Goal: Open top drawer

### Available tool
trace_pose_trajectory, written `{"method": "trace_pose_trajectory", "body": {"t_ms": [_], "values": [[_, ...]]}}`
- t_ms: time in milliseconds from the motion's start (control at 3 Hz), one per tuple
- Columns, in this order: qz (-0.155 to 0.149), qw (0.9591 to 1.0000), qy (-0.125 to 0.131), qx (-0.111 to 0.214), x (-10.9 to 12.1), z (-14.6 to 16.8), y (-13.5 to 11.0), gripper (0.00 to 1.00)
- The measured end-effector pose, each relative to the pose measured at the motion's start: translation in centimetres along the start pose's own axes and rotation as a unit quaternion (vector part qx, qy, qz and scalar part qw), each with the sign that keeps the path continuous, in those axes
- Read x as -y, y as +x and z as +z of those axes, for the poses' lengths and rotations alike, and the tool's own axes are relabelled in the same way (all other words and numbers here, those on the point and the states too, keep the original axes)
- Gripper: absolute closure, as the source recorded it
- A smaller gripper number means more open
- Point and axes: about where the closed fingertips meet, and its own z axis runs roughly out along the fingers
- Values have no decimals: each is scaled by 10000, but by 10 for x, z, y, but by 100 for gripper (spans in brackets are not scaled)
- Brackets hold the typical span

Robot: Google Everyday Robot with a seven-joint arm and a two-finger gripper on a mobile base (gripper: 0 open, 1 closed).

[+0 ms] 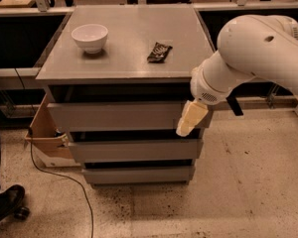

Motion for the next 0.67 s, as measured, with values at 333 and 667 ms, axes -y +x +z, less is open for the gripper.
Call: {"method": "trace_pose_trajectory", "body": {"t_ms": [333, 667], "values": [[-31, 10000, -23, -18, -6, 5, -2, 0], [68, 9999, -129, 38, -19, 28, -1, 0]]}}
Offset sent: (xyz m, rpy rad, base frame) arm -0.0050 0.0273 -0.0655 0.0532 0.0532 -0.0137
